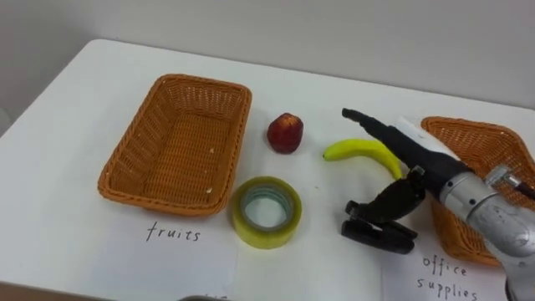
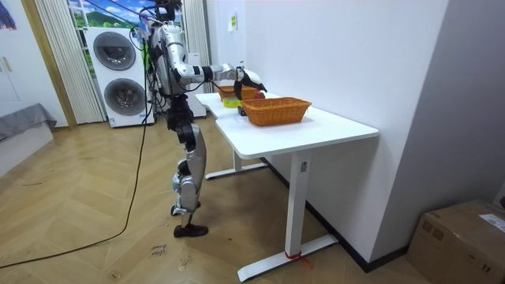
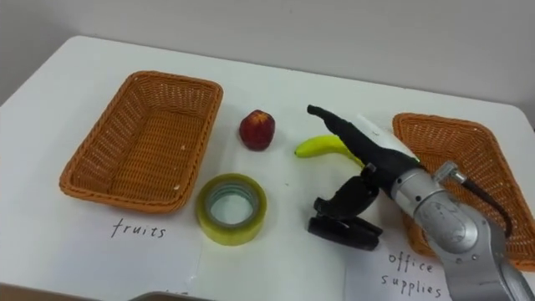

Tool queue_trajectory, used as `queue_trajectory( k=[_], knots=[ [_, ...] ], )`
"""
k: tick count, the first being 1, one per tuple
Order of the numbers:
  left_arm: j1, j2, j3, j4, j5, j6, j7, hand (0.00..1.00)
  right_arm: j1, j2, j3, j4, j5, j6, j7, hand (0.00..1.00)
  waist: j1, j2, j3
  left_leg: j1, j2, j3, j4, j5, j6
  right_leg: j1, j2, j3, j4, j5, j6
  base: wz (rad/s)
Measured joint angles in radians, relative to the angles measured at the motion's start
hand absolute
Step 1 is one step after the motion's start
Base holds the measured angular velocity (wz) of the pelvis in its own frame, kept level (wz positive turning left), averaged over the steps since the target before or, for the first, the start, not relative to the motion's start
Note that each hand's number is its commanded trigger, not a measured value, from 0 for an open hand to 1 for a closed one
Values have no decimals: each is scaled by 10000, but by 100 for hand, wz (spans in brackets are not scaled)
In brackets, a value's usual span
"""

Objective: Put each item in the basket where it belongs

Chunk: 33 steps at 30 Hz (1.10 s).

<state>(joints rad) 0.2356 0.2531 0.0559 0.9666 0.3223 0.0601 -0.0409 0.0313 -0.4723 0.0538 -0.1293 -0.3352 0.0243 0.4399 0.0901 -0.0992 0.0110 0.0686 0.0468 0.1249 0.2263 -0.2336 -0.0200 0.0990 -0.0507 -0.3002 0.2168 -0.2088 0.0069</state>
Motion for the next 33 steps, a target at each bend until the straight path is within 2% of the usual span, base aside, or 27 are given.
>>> queue_trajectory(
  k=[4, 10, 16, 25, 33],
  knots=[
    [-20, 31, 3, -11, 8, 35, -148, 0, 7, 9, 16, 0, -286, 39, 137, 0, -11, -53, -37, -39, -1, 1, 46, 0, 0, -17, -3, -18, -22, 0, 0, 0],
    [-42, 34, -5, -13, 6, 45, -188, 0, 204, 11, 38, -1, -652, 382, 494, 0, -21, -110, -75, -39, -9, 1, 61, 0, 0, 54, -1, -19, -108, 1, 0, 0],
    [-31, 161, -216, 11, 4, 45, -179, 0, 371, 11, 128, 487, -686, 440, 643, 0, -12, -164, -47, -55, -14, 1, 34, -4, 5, 46, -7, -25, -98, 14, 3, 0],
    [-27, 162, -233, 58, 6, 45, -181, 0, 429, 11, 136, 507, -690, 440, 655, 0, -22, -161, -38, -49, -18, 1, 5, -3, 5, 28, -3, -24, -111, 15, 5, 0],
    [-76, 158, -415, 46, 6, 46, -193, 0, 430, 45, 237, 888, -861, 430, 643, 0, -12, -119, 1, -53, -20, 0, 30, -2, 5, 28, -4, -18, -121, 15, 6, 0]
  ],
)
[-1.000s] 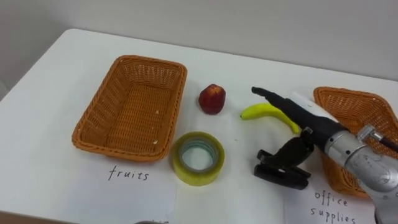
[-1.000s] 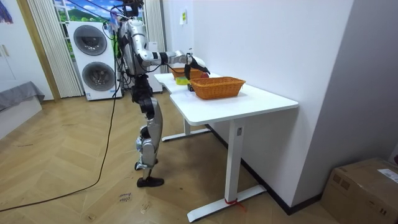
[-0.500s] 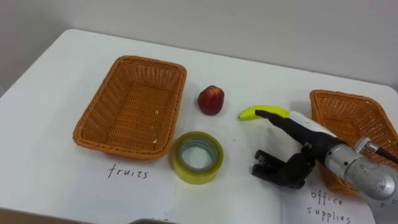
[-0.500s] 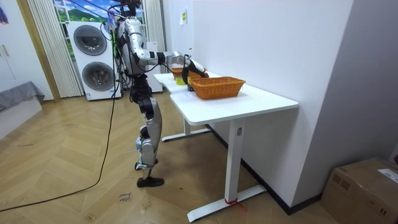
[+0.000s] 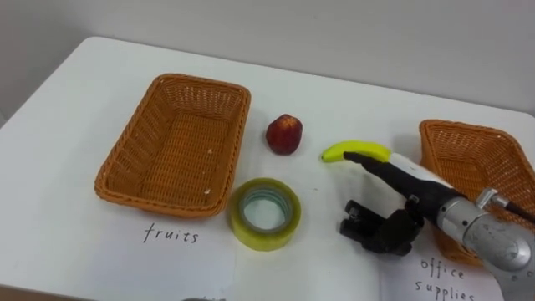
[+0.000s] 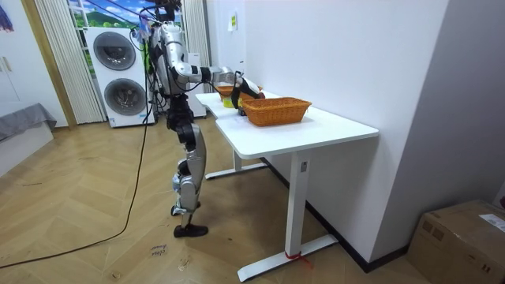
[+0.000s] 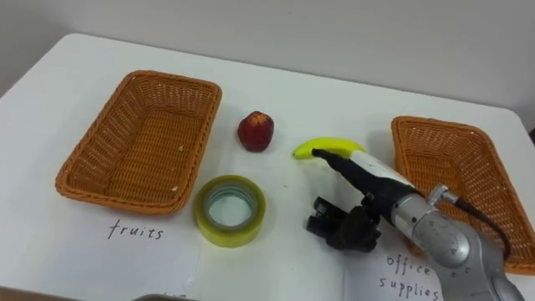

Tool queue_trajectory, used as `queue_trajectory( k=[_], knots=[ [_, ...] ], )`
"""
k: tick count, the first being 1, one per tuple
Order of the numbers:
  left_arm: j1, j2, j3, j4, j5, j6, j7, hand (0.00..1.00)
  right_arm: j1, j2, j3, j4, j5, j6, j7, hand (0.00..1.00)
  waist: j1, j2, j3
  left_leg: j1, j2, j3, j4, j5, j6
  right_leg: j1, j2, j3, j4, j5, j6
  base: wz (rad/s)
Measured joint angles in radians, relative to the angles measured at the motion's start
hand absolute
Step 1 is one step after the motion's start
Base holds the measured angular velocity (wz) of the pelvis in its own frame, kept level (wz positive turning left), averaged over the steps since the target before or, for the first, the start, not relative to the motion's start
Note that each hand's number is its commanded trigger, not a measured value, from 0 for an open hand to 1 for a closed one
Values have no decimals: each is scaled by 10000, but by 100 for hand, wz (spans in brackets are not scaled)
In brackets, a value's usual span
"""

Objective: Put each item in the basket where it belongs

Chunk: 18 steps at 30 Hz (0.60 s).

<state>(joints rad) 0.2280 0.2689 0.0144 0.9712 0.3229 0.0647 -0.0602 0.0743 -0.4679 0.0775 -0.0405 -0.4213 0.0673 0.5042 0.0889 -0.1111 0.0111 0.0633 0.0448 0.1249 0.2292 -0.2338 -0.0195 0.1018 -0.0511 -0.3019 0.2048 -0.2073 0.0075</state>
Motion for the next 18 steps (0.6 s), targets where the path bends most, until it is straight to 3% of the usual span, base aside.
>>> queue_trajectory(
  k=[18],
  knots=[
    [36, -13, -25, -5, 47, 31, 69, 0, 154, 19, 159, 252, -878, 6, -1, 0, -18, 42, -31, -22, 7, -61, 85, -3, 0, 16, 11, -11, 40, 3, -6, 0]
  ],
)
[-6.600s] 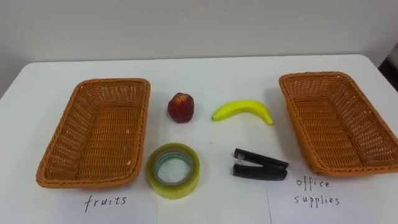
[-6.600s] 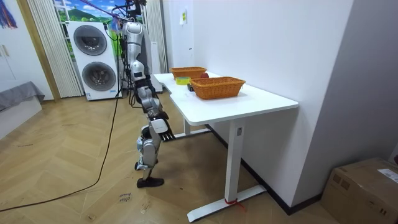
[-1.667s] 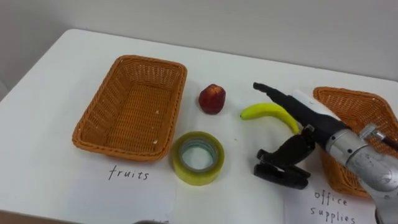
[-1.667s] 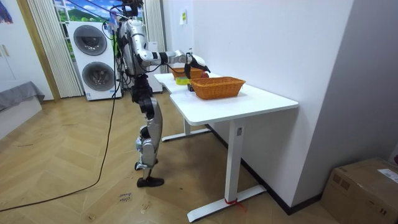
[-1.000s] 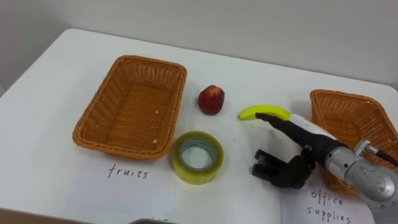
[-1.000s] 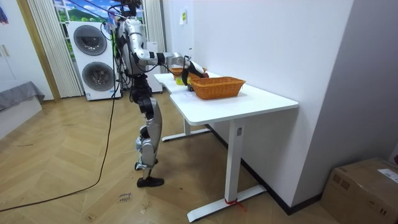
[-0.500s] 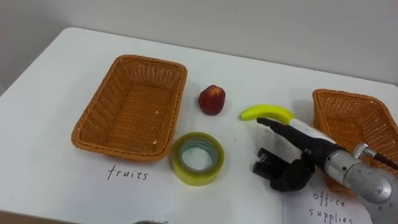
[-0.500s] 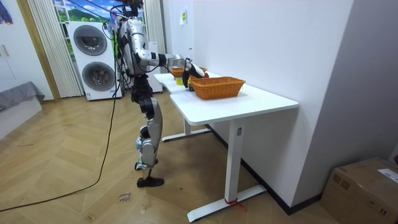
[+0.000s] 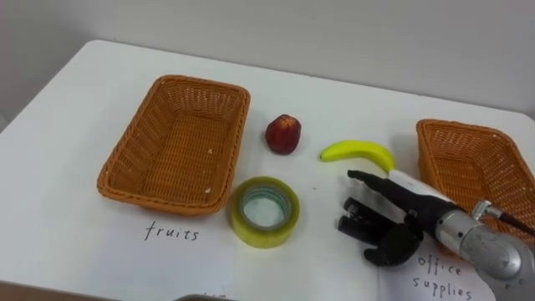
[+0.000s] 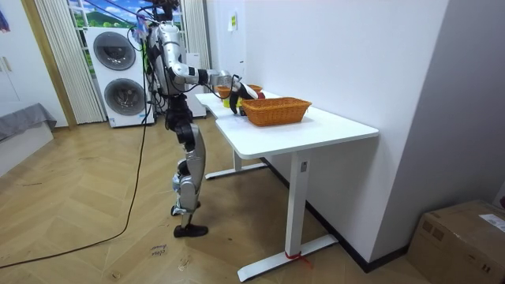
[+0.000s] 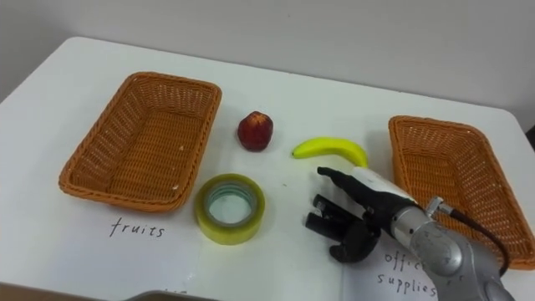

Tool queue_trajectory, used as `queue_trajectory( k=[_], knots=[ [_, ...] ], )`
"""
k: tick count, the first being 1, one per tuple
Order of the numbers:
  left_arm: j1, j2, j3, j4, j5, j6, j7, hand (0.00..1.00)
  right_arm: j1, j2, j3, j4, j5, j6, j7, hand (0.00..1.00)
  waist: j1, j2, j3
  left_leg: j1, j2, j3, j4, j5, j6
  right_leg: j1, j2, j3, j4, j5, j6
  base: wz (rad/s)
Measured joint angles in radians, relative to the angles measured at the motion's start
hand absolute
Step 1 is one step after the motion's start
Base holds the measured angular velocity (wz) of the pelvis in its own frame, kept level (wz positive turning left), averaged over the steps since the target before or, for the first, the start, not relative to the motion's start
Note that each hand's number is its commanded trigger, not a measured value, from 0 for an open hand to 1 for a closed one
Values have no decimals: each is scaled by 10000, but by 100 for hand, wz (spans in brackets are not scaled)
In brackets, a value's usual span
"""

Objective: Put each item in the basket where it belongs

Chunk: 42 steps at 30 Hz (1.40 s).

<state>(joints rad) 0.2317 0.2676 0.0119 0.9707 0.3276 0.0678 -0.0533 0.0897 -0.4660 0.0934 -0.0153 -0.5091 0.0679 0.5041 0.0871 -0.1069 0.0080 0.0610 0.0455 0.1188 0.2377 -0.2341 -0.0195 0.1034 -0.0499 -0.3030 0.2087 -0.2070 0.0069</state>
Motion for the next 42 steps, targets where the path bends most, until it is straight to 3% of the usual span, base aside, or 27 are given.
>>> queue_trajectory(
  k=[14, 20, 35, 41, 42],
  knots=[
    [1, -92, -178, -77, 377, 384, -15, 0, 102, 380, -4, -396, -940, 629, 15, 0, -5, 77, -55, -6, 16, -20, -3, 0, 0, -86, -3, 10, 121, 3, -7, 0],
    [3, -99, -203, -77, 336, 437, 25, 0, 113, 387, 42, -463, -1287, 663, 140, 0, 2, 29, -88, -22, 13, -13, 0, 0, 1, -144, -10, 11, 130, 10, -19, 0],
    [-6, -98, -282, -101, 356, 562, 63, 0, 91, 393, 106, -477, -1296, 1075, 106, 0, 21, -27, -66, -40, 17, 11, -4, -2, 2, -164, -13, 6, 117, 10, -18, 0],
    [6, -97, -281, -420, 356, 572, 61, 0, 72, 402, 414, -892, -2170, 1149, 176, 0, 48, -27, -67, -85, 17, 59, 1, -2, 2, -169, 4, 41, -35, 14, -25, 0],
    [4, -97, -281, -452, 356, 571, 61, 0, 75, 416, 441, -984, -2350, 1164, 264, 9, 51, -27, -67, -81, 17, 67, 3, -2, 2, -170, 3, 46, -35, 14, -24, 0]
  ],
)
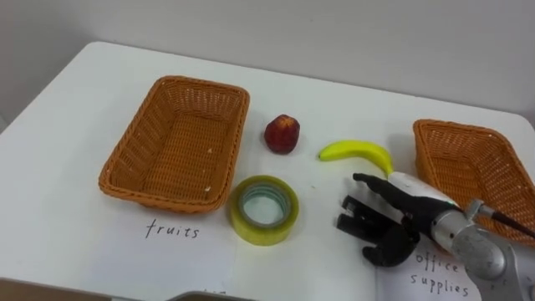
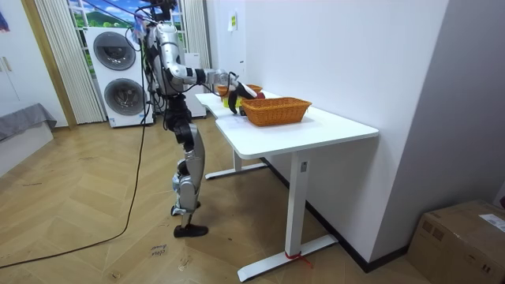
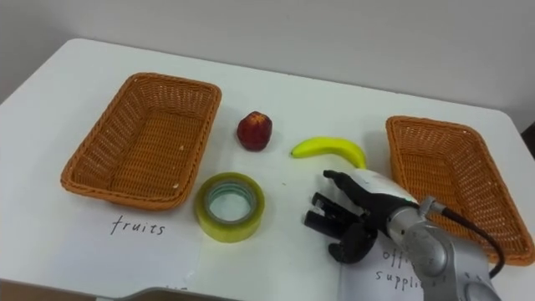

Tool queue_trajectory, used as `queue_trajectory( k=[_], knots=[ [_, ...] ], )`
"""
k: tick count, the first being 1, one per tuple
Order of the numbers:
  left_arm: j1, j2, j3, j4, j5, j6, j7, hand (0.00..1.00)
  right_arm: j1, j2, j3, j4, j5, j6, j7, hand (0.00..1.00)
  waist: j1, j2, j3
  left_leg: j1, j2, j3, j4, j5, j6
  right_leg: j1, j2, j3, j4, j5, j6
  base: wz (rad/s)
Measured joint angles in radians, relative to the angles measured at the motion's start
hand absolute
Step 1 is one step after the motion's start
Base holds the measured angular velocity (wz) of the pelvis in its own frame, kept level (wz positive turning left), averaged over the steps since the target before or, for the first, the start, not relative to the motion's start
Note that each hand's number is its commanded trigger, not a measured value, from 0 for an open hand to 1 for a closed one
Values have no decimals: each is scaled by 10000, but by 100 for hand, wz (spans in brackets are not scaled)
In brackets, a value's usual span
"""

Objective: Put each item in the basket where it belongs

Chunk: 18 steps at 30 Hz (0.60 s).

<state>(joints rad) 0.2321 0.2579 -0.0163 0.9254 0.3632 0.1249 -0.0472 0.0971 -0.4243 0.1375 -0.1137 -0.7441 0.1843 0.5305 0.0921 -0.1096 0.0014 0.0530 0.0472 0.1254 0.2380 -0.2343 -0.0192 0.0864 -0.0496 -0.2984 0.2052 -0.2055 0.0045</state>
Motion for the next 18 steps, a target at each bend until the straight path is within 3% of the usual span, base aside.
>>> queue_trajectory(
  k=[1, 2, 10, 15, 18],
  knots=[
    [1, 0, 0, -14, 0, -1, 0, 0, -1, 12, 0, -35, -57, 16, 44, 73, 4, 0, 0, 3, 0, 6, 2, 0, 0, 0, 0, 2, 1, 1, 1, 0],
    [-1, 0, 0, -17, -4, -6, 1, 0, 1, 22, 0, -86, -109, 34, 98, 100, 4, 0, 0, 10, -1, 9, 10, 1, 0, 0, 2, 3, 3, 4, 4, 0],
    [-33, 0, -2, -14, -12, -8, 14, 0, -10, 43, -9, -170, -222, 101, 46, 100, -9, 2, 0, 1, 2, -25, -11, -3, 0, -7, 9, -38, 10, 5, 6, 0],
    [-115, -5, 3, -12, -14, -15, 248, 0, -265, 212, -1, 263, -946, 151, -282, 100, 265, 15, -1, 60, 1, -25, -80, -2, -1, 20, 10, -46, 12, 8, 10, 0],
    [-85, -5, 3, 12, -22, -14, 370, 0, -277, 238, -3, 271, -906, 142, -315, 100, 241, 14, -1, 63, 0, -26, -105, -2, -1, 42, 10, -51, 10, 11, 15, 0]
  ],
)
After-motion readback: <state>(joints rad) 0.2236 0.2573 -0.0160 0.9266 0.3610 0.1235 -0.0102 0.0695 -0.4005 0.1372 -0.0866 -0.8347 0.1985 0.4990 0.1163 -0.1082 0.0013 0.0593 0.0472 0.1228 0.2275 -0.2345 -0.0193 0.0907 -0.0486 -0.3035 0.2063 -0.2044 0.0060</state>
